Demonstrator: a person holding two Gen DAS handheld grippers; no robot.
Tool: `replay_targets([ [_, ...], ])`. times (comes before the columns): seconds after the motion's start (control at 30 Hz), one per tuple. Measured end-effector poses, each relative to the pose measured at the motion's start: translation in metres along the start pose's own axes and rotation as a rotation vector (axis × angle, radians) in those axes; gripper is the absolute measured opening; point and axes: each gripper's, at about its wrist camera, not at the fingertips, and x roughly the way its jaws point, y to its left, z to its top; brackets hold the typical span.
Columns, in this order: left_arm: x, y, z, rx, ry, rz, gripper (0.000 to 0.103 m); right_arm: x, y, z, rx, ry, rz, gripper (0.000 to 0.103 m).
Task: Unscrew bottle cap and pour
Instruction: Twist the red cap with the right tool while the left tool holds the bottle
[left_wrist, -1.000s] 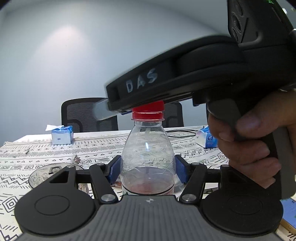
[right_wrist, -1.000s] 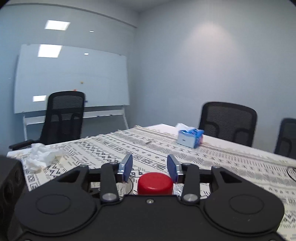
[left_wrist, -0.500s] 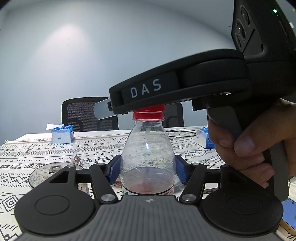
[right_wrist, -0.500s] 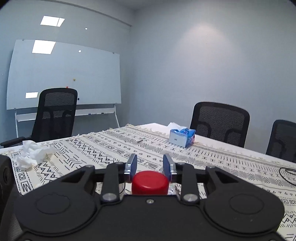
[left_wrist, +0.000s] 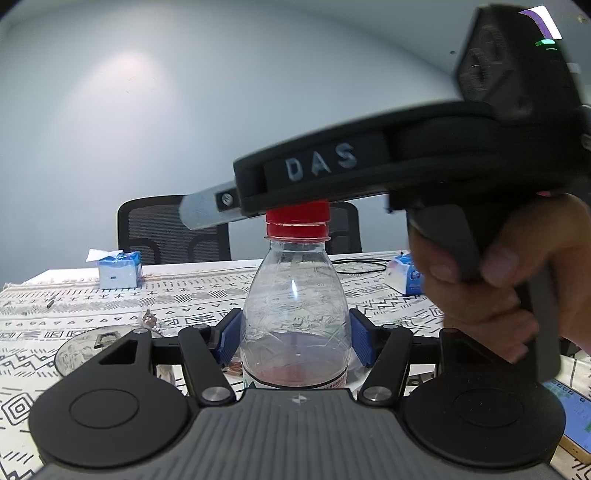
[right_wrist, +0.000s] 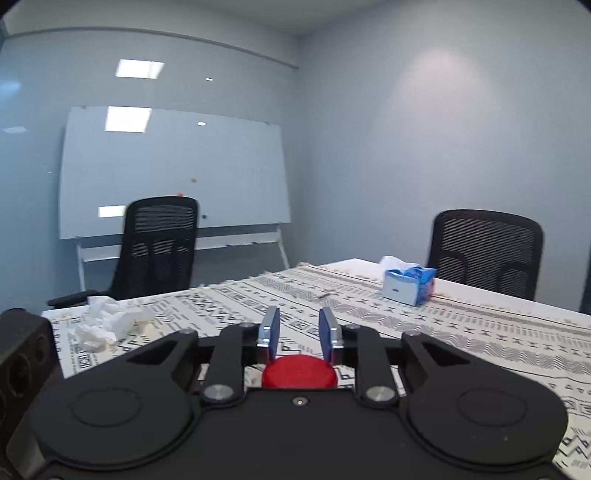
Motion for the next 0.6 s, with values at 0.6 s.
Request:
replay_targets([
  [0.6,0.002,0.001,0.000,0.003,0.003,-0.006,0.057,-0.003,-0.003,-0.013,0.038,-0.023,-0.017,0.034],
])
